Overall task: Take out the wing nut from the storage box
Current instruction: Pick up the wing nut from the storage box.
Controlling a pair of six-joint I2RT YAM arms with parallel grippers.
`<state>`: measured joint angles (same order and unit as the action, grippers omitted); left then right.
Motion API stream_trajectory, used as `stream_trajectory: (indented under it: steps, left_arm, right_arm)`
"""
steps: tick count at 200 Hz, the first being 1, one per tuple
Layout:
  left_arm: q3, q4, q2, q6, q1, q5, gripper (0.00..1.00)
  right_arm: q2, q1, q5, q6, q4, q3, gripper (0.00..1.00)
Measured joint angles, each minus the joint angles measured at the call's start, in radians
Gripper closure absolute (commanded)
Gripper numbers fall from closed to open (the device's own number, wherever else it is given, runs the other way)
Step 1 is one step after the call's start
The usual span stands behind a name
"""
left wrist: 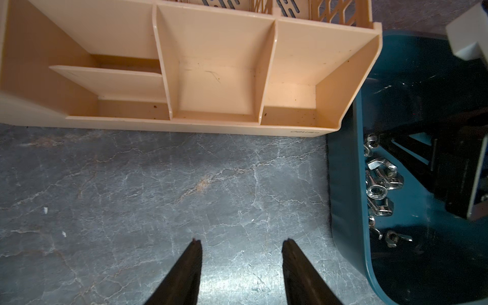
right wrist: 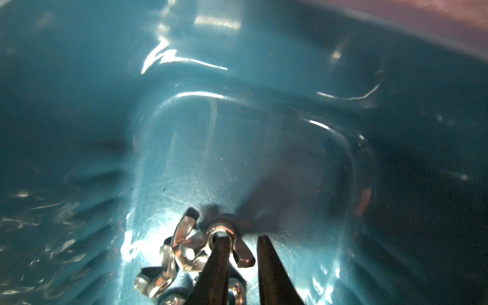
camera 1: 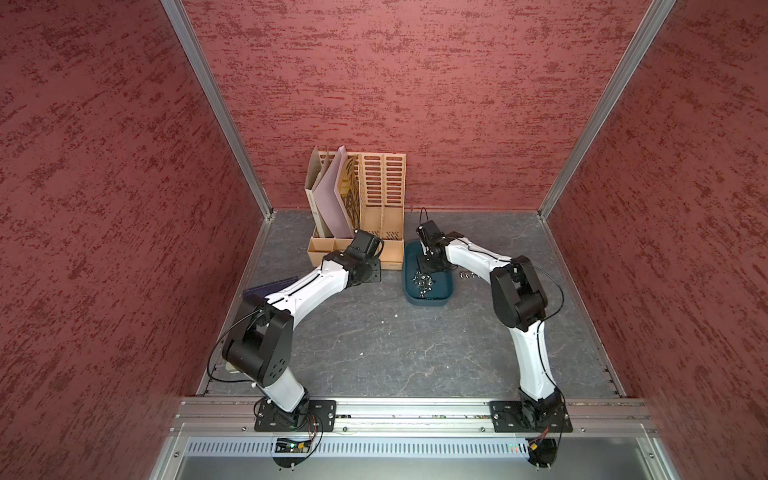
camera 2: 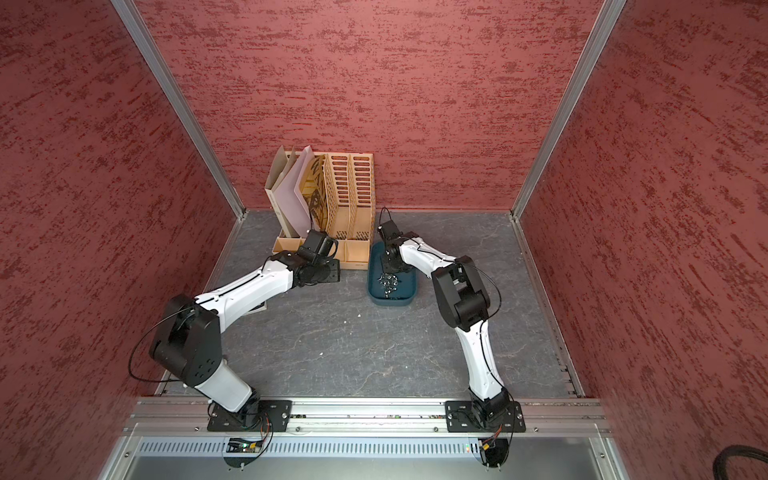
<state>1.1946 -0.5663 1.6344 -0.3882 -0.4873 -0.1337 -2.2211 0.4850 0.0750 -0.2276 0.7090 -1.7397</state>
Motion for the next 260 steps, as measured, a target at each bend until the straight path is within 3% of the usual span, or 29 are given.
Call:
stream_trajectory:
  steps: [105, 176, 260]
  left_arm:
    - [-0.005, 0.0, 0.0, 0.0, 0.0, 0.0, 0.47]
    - [-0.011, 0.0, -0.008, 0.0, 0.0, -0.001, 0.47]
    - [-0.01, 0.0, -0.008, 0.0, 0.0, 0.0, 0.47]
  right_arm:
    - [0.0, -0.005, 0.0, -0.003, -0.01, -0.003, 0.91]
    - [0.013, -0.011, 0.002, -0.003, -0.008, -0.005, 0.93]
    - [0.188, -0.042, 0.012, -0.003, -0.006, 0.051, 0.94]
